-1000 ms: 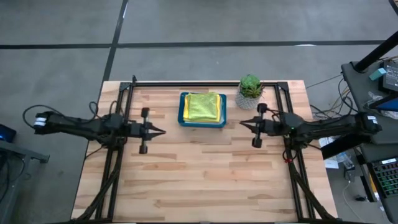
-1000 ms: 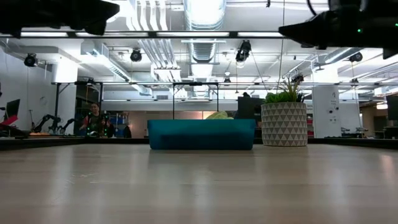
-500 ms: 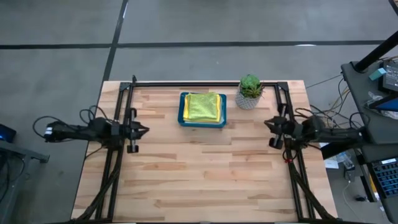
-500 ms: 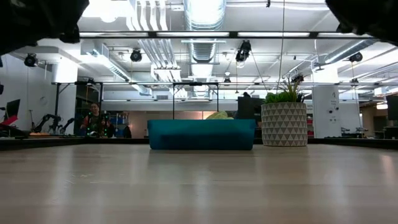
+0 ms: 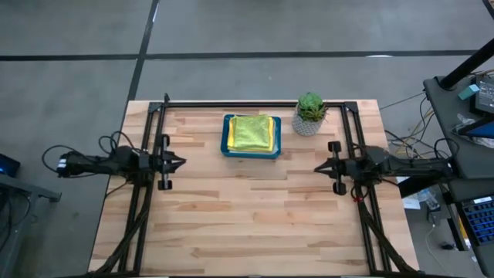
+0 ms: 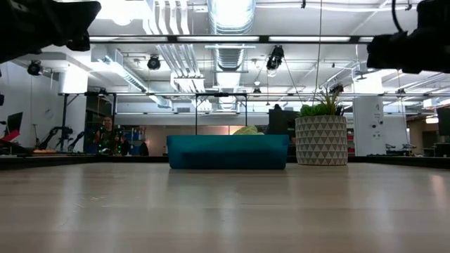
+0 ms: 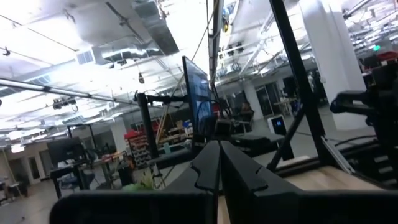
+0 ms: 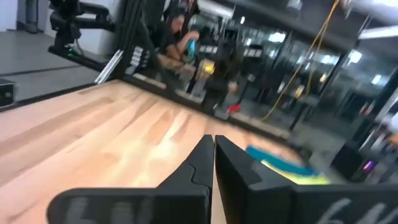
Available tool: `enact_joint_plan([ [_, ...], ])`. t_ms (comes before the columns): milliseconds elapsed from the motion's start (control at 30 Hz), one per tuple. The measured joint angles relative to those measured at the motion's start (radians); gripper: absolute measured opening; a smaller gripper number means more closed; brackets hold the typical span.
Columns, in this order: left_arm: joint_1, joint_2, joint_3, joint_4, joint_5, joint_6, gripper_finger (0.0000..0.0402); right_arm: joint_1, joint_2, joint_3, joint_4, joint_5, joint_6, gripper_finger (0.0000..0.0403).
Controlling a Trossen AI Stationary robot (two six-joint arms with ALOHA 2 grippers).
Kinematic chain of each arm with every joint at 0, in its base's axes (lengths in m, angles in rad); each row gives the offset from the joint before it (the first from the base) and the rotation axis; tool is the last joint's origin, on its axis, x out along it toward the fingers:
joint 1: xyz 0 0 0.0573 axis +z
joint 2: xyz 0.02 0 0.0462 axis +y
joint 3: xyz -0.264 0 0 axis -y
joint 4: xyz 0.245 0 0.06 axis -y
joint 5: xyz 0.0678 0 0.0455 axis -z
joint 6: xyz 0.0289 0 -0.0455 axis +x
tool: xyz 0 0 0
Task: Fold microfiber towels
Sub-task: Return to Home Position
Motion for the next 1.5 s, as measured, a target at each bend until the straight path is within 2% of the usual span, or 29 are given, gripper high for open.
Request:
enact_joint_plan([
  [500,0.000,0.009,-0.001,-0.002,0.000,0.000,0.0000,0.000,0.067,-0.001,-0.042,0.001,0.360,0.0009],
  [1500,0.000,0.018,-0.003,-0.002,0.000,0.000,0.0000,0.000,0.068,-0.001,-0.042,0.001,0.381,0.0009],
])
